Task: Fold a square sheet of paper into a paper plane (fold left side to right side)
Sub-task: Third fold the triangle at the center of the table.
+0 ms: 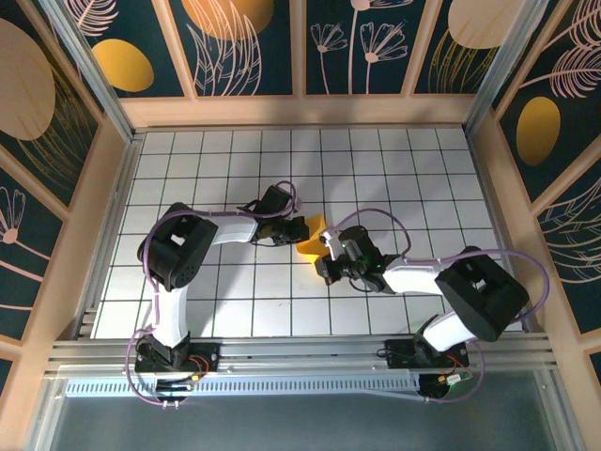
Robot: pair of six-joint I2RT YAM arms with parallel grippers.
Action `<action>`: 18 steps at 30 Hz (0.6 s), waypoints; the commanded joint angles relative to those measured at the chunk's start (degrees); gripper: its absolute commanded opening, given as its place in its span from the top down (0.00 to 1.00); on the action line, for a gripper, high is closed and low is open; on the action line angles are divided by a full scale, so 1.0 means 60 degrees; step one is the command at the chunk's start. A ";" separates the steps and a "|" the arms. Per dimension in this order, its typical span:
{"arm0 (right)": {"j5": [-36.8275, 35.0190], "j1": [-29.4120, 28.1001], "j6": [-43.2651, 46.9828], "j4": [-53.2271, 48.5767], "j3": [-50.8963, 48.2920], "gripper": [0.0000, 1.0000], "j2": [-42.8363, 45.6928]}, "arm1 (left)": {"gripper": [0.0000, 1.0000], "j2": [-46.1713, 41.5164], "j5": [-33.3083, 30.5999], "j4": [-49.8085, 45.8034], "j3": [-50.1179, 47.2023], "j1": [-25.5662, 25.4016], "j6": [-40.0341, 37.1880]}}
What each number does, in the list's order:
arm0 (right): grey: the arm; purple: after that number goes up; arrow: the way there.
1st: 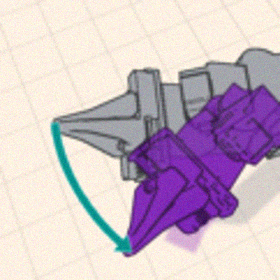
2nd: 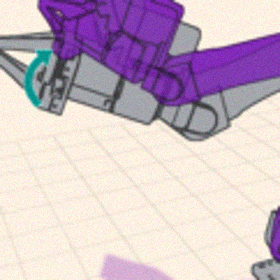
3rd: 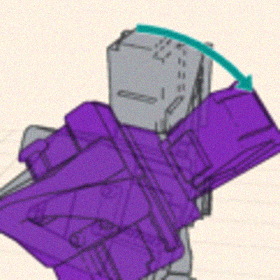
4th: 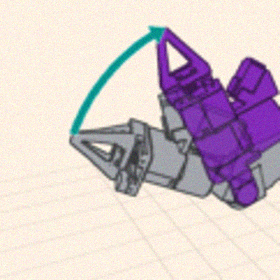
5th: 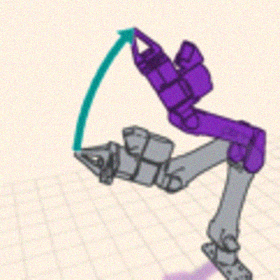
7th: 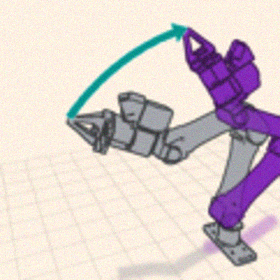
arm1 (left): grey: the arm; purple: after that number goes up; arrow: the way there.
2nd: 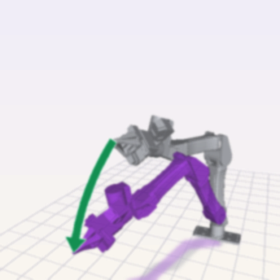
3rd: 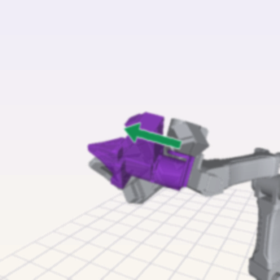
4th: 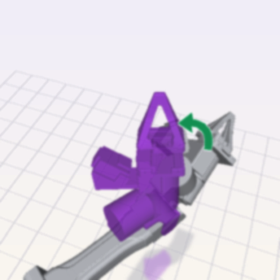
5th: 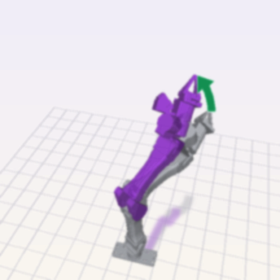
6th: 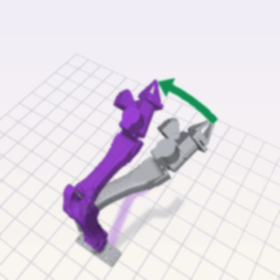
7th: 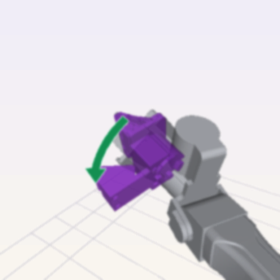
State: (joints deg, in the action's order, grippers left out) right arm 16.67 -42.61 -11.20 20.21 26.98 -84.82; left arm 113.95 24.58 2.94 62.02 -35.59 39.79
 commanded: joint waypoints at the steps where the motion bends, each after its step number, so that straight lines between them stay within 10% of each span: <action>1: 0.0545 0.0284 -0.0315 -0.0321 0.0348 1.00 -0.0108 | 1.00 0.0611 -0.0813 -0.0827 -0.0009 -0.0044 -0.0504; 18: 0.0871 0.1333 -0.0626 -0.1039 0.0989 1.00 -0.0863 | 1.00 0.0827 -0.0932 -0.1120 0.0371 -0.0099 -0.1014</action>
State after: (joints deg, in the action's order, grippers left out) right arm 21.15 -35.27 -14.11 15.38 31.38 -89.12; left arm 115.35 23.09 1.78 64.69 -35.99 35.33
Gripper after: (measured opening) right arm 0.047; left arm 0.043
